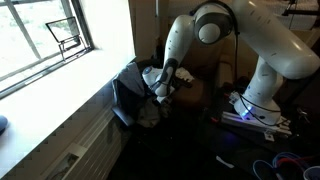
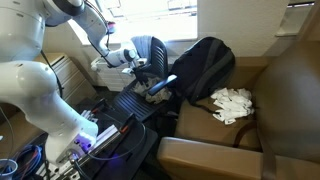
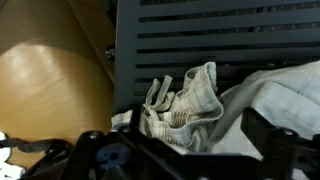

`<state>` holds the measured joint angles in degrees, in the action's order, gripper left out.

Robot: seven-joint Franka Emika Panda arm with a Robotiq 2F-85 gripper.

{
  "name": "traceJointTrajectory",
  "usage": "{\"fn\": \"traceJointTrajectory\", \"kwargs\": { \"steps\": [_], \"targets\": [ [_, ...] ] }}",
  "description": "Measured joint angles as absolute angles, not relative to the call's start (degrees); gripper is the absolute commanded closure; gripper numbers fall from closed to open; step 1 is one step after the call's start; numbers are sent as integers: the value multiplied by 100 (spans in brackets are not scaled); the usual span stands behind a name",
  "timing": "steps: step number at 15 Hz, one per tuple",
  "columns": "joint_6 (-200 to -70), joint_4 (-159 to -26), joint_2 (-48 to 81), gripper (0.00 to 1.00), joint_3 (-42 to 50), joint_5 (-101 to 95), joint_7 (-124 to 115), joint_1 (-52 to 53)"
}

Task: Move the pair of shorts from the chair to the couch

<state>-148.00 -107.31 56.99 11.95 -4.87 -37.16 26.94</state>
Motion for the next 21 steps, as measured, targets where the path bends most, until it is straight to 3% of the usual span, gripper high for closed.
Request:
{"fn": "traceJointTrajectory", "kwargs": {
  "steps": [12,13,15,21],
  "targets": [
    [-15949,-9555,7337,0,1420,-3,-4035,1928],
    [-15947,-9549,7353,25,1424,-3,-4035,1929],
    [-15945,-9544,7352,32,1424,7,-4036,1977],
    [-15945,-9490,7390,74,1386,38,-4036,2005]
  ]
}}
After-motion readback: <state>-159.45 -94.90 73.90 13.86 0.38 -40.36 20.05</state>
